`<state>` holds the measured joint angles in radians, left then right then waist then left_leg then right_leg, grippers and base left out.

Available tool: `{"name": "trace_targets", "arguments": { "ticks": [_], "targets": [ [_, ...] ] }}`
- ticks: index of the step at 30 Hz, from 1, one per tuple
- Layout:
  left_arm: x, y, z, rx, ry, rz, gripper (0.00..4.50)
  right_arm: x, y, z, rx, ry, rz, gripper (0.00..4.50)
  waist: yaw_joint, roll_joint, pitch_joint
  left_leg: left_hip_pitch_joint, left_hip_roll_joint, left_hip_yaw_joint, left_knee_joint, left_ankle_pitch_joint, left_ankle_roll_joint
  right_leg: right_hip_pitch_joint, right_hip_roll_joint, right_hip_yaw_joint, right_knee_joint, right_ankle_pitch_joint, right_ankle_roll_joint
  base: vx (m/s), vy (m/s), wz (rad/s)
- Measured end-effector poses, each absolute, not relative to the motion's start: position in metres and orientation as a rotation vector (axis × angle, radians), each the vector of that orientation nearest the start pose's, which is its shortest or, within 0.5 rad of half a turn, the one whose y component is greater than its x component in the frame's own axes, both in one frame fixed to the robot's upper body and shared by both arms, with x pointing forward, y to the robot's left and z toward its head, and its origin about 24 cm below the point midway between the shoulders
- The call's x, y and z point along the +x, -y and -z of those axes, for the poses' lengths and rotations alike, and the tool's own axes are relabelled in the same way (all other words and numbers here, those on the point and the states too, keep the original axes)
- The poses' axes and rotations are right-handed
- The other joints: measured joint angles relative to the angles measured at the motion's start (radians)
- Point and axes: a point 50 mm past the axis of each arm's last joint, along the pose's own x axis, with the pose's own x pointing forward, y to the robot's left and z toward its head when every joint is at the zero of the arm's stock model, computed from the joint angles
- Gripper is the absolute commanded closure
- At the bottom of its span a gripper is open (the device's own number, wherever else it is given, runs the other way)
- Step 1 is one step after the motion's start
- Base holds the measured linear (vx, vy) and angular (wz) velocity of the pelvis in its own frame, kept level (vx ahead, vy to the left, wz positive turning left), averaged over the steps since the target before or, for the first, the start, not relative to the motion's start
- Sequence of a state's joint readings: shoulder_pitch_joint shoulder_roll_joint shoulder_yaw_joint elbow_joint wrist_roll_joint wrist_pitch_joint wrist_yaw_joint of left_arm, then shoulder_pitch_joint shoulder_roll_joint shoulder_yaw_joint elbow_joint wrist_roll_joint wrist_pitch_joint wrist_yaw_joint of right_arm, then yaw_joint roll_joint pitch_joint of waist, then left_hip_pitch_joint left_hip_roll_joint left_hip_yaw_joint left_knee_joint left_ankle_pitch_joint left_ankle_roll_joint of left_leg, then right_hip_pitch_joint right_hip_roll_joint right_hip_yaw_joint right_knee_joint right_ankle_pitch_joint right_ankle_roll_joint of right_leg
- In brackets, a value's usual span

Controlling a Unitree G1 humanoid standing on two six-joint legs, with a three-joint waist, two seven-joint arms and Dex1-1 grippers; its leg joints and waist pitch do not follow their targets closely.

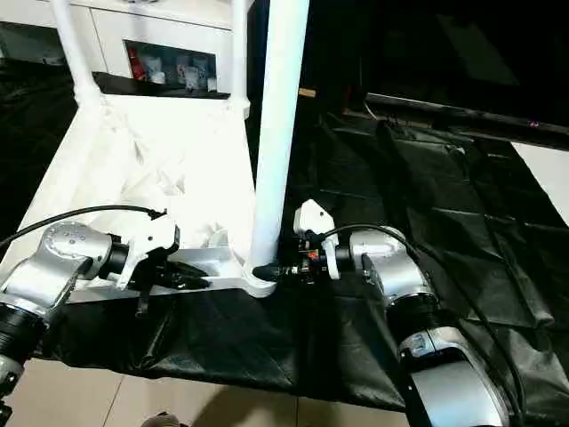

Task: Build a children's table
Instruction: Rotate leg to tighten

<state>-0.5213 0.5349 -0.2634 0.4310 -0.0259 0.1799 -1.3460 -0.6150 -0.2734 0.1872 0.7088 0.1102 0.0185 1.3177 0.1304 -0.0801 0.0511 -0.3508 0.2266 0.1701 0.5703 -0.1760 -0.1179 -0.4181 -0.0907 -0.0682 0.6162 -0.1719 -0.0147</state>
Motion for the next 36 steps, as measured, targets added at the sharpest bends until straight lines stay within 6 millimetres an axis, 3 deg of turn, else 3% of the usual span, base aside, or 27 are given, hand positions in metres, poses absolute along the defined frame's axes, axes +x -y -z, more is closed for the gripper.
{"name": "trace_targets", "arguments": {
  "ticks": [6, 10, 13, 15, 19, 21, 24, 25, 30, 36],
  "targets": [
    [0.302, -0.171, -0.065, 0.422, -0.521, 1.367, 4.5, 0.312, 0.122, -0.05, -0.117, -0.309, -1.415, 2.46, 0.013, 0.001, 0.0, 0.0, 0.0, 0.0, 0.0, 0.0, 0.0, 0.001, 0.0, 0.0, -0.001, 0.0, 0.0, 0.0, 0.0, 0.0],
    [0.308, -0.161, -0.06, 0.412, -0.507, 1.291, 4.5, 0.313, 0.127, -0.042, -0.054, -0.303, -1.286, 2.46, 0.015, 0.005, -0.003, 0.003, -0.001, 0.001, 0.0, 0.0, 0.0, 0.005, -0.001, 0.003, 0.0, -0.001, 0.001, 0.0, 0.0, 0.0],
    [0.314, -0.152, -0.057, 0.403, -0.51, 1.215, 4.5, 0.318, 0.126, -0.038, -0.026, -0.29, -1.144, 2.46, 0.008, 0.005, -0.003, 0.002, -0.001, 0.0, 0.0, 0.0, 0.0, 0.006, -0.001, 0.003, 0.0, -0.004, 0.007, -0.035, -0.003, -0.01],
    [0.321, -0.141, -0.054, 0.392, -0.511, 1.104, 4.5, 0.325, 0.117, -0.031, 0.029, -0.269, -0.949, 2.46, -0.008, 0.004, -0.005, 0.004, -0.001, -0.001, -0.001, 0.001, -0.001, 0.007, -0.001, 0.002, 0.0, -0.004, 0.007, -0.055, -0.004, -0.06],
    [0.325, -0.125, -0.05, 0.36, -0.517, 0.99, 4.5, 0.334, 0.1, -0.027, 0.062, -0.251, -0.724, 2.47, -0.04, 0.007, -0.007, 0.004, -0.002, -0.005, -0.001, 0.001, -0.002, 0.006, -0.001, -0.002, -0.007, -0.004, 0.008, -0.013, -0.001, -0.02],
    [0.326, -0.121, -0.05, 0.36, -0.518, 0.956, 4.5, 0.337, 0.095, -0.028, 0.062, -0.252, -0.674, 2.47, -0.045, 0.007, -0.007, 0.004, -0.003, -0.007, -0.001, 0.001, -0.002, 0.005, -0.001, -0.003, -0.008, -0.005, 0.008, 0.0, 0.0, 0.0],
    [0.327, -0.12, -0.05, 0.368, -0.522, 0.935, 4.5, 0.338, 0.089, -0.028, 0.055, -0.235, -0.648, 2.47, -0.048, 0.006, -0.007, 0.003, -0.003, -0.009, -0.001, 0.001, -0.002, 0.005, -0.001, -0.005, -0.011, -0.005, 0.008, 0.0, 0.0, 0.0],
    [0.326, -0.12, -0.051, 0.369, -0.522, 0.934, 4.5, 0.338, 0.089, -0.028, 0.055, -0.231, -0.648, 1.93, -0.048, 0.006, -0.007, 0.003, -0.003, -0.01, -0.001, 0.001, -0.002, 0.005, -0.001, -0.006, -0.013, -0.005, 0.008, 0.0, 0.0, 0.0],
    [0.324, -0.125, -0.052, 0.375, -0.513, 0.948, 4.5, 0.337, 0.086, -0.029, 0.103, -0.224, -0.678, 1.43, -0.055, 0.006, -0.007, 0.001, -0.003, -0.012, -0.002, 0.001, -0.002, 0.004, 0.0, -0.006, -0.021, -0.004, 0.008, 0.0, 0.0, 0.0],
    [0.316, -0.142, -0.058, 0.373, -0.523, 1.052, 4.5, 0.332, 0.101, -0.034, 0.032, -0.225, -0.911, 1.28, -0.06, 0.005, -0.007, 0.001, -0.003, -0.01, -0.003, 0.001, -0.002, 0.002, 0.0, -0.003, -0.018, 0.014, 0.008, 0.0, 0.0, 0.0]
  ]
}}
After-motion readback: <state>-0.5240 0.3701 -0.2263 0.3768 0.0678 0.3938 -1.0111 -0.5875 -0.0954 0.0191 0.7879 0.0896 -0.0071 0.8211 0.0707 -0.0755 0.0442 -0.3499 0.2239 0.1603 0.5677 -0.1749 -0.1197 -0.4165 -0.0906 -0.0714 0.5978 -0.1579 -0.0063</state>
